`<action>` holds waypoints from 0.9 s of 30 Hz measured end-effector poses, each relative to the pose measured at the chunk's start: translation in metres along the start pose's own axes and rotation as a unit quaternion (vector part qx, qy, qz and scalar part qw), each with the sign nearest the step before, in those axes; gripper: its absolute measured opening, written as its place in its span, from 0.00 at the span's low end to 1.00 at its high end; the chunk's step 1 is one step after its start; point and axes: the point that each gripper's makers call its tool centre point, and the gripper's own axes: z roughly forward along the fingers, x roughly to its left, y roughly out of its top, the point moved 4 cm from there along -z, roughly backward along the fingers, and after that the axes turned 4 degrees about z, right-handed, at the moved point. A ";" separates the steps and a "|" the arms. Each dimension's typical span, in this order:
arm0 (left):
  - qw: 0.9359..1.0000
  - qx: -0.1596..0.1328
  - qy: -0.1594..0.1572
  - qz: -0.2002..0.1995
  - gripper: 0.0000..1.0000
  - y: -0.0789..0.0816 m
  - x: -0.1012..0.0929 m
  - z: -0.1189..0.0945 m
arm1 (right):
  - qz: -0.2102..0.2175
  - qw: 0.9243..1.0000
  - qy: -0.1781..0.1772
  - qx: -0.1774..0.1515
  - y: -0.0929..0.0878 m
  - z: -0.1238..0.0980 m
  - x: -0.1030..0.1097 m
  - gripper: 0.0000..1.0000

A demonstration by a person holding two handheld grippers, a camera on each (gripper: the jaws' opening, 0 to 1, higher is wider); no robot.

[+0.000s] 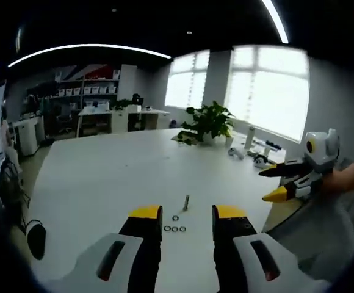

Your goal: Place the washer onto the threaded stud by aligning its center hole with the stud, sliding it down to the base, and recovering from edge contact or off-axis alignment until the washer reaches the visible bottom stop.

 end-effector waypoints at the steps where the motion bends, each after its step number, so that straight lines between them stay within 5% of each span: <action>1: 1.000 -0.004 0.002 0.005 0.31 0.002 -0.004 -0.005 | 0.000 1.000 0.000 0.000 0.000 0.000 0.000 0.57; 9: 1.000 -0.024 0.011 0.009 0.32 -0.004 -0.010 -0.035 | 0.000 1.000 0.001 0.002 -0.001 -0.001 0.001 0.56; 20: 0.999 -0.011 0.034 0.016 0.31 -0.011 -0.008 -0.053 | -0.012 1.000 -0.003 0.001 0.000 -0.001 0.001 0.56; 27: 0.998 -0.029 0.054 0.011 0.28 -0.010 0.000 -0.057 | -0.018 1.000 0.005 0.018 -0.005 0.002 0.004 0.55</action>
